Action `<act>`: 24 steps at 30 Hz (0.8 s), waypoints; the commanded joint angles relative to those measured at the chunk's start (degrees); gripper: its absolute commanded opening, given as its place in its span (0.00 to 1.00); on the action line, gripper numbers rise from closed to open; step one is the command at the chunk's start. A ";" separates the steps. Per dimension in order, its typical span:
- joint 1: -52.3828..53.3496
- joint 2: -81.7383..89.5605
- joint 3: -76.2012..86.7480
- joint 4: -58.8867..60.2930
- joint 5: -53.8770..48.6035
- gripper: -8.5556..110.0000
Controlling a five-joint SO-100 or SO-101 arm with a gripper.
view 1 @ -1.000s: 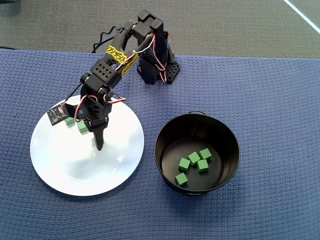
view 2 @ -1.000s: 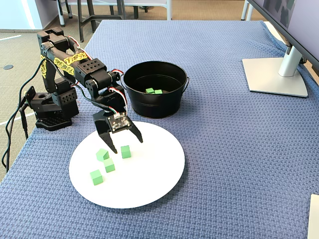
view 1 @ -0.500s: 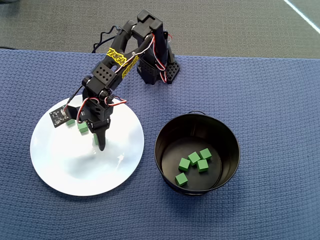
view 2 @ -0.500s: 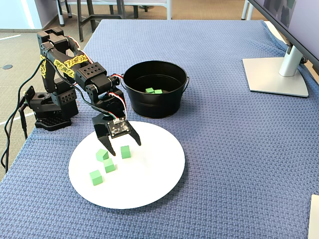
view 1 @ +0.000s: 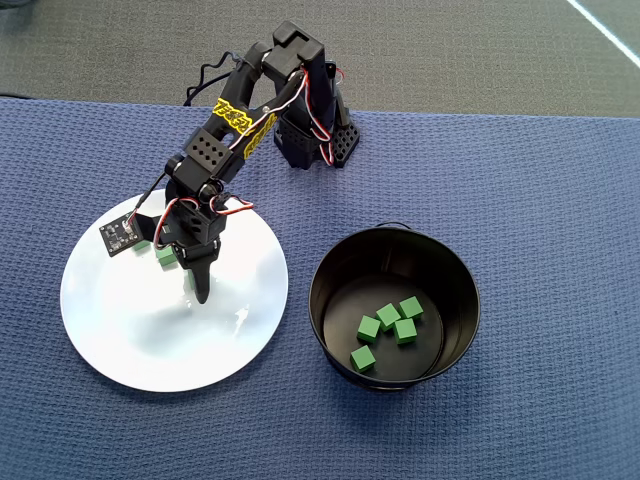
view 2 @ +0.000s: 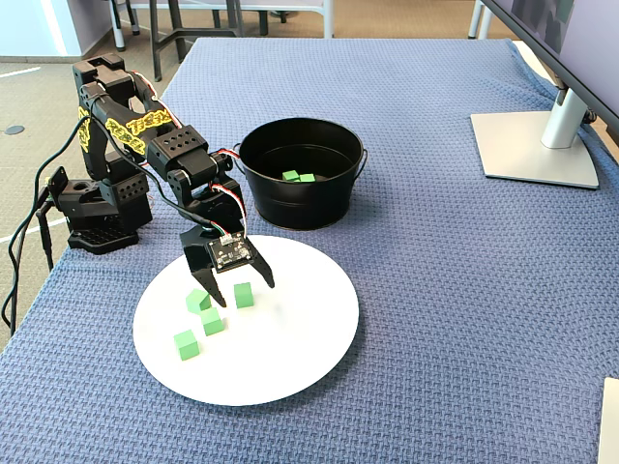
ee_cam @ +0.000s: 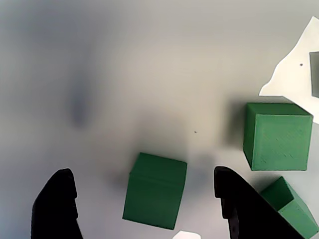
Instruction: Pick up the green cubes from the white plate and place them in the black recipient
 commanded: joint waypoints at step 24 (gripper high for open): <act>-0.35 0.09 0.35 -1.58 0.62 0.07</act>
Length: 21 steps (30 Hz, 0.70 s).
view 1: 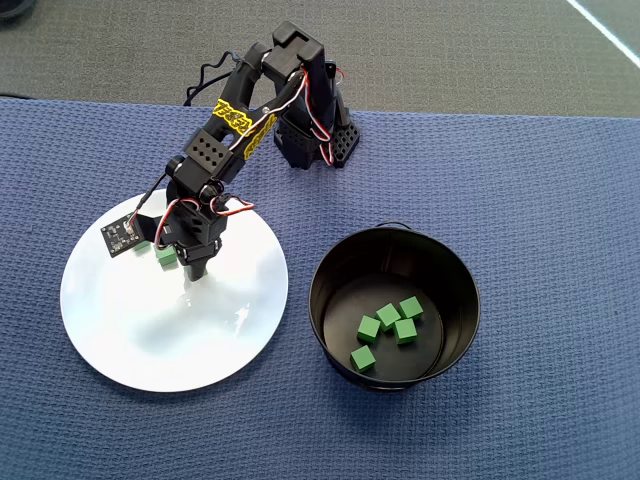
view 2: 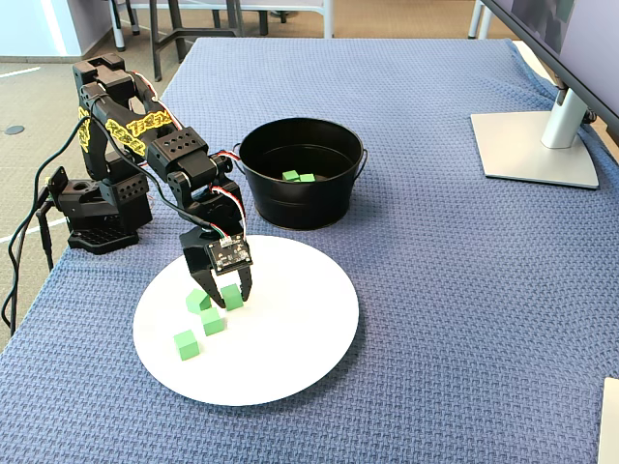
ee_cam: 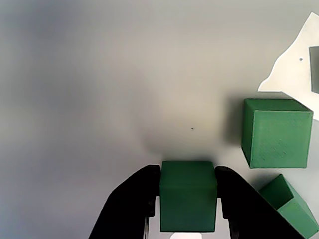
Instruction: Pick up the green cubes from the white plate and place them in the black recipient
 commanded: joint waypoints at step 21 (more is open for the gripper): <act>-17.84 23.73 -25.93 30.15 45.79 0.07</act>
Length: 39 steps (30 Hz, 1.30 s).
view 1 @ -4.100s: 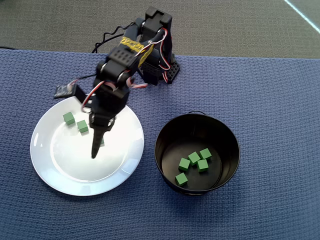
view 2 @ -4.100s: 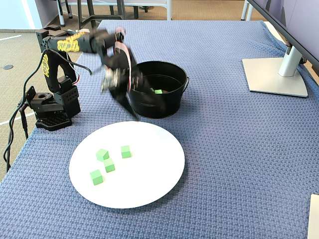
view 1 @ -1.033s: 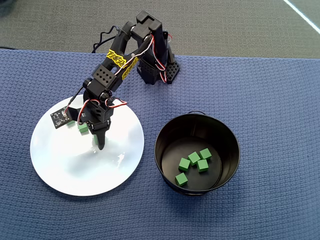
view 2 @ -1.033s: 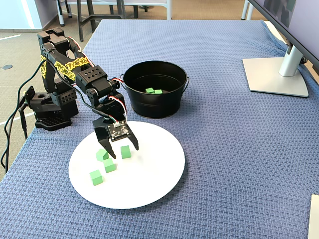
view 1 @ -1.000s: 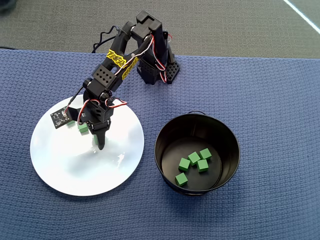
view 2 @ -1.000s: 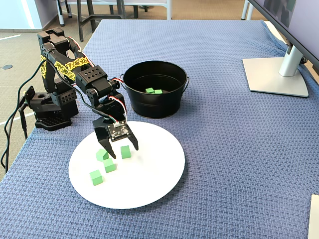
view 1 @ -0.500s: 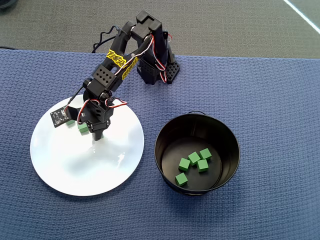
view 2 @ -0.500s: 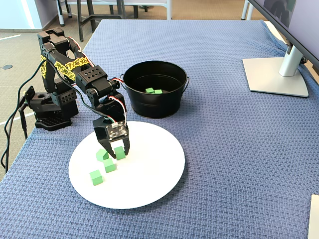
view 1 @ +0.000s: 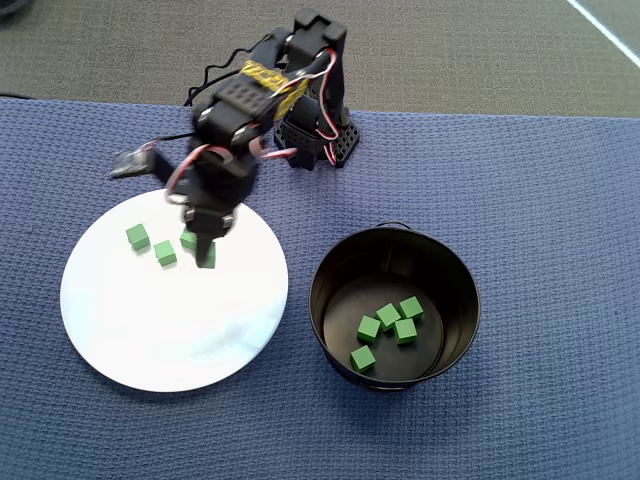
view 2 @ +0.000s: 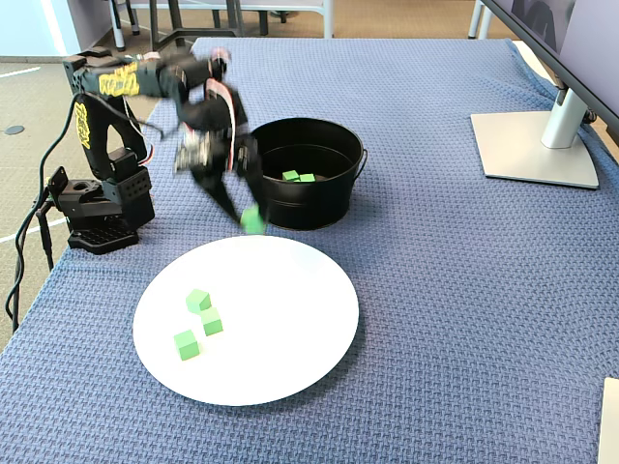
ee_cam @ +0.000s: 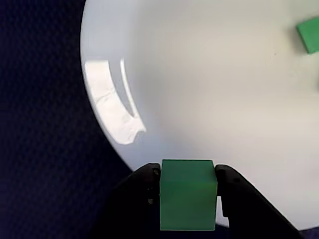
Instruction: Pick up the green cubes from the white plate and place them in the black recipient
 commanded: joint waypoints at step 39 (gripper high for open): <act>-22.32 2.99 -16.00 8.53 11.51 0.43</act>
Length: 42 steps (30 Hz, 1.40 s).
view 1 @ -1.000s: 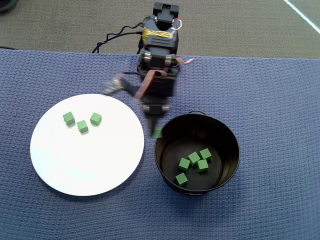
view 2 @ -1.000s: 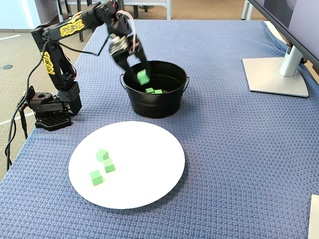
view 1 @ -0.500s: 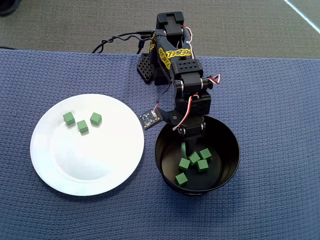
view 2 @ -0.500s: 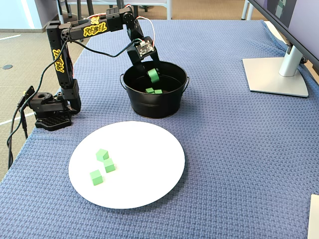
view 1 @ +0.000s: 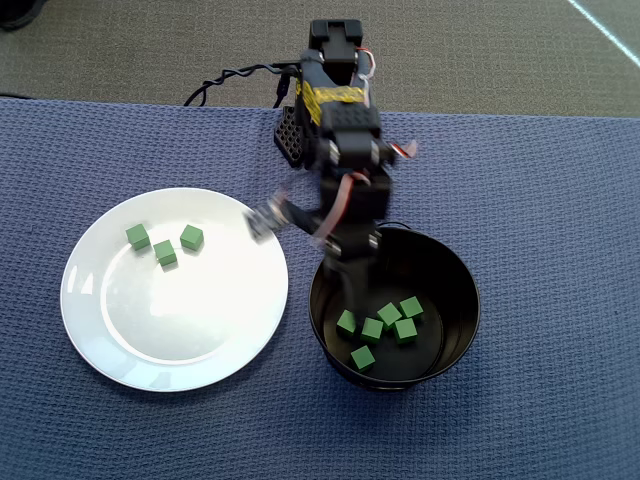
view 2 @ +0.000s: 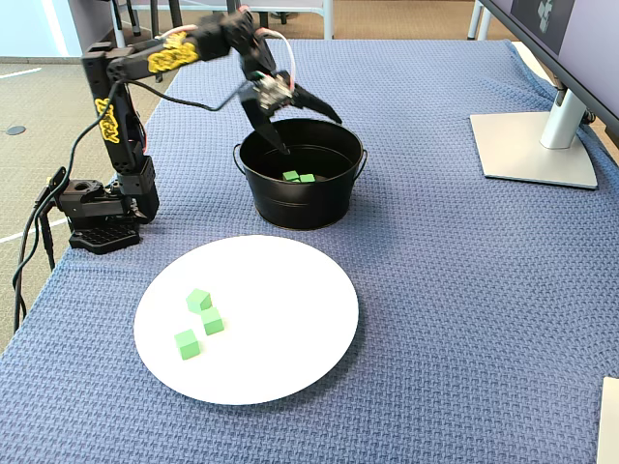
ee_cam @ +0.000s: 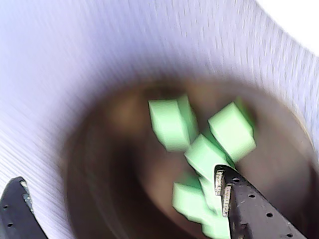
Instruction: Pick up the green cubes from the white plate and place them in the black recipient
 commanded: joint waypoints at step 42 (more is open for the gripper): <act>47.72 9.32 38.41 -16.61 -100.02 0.41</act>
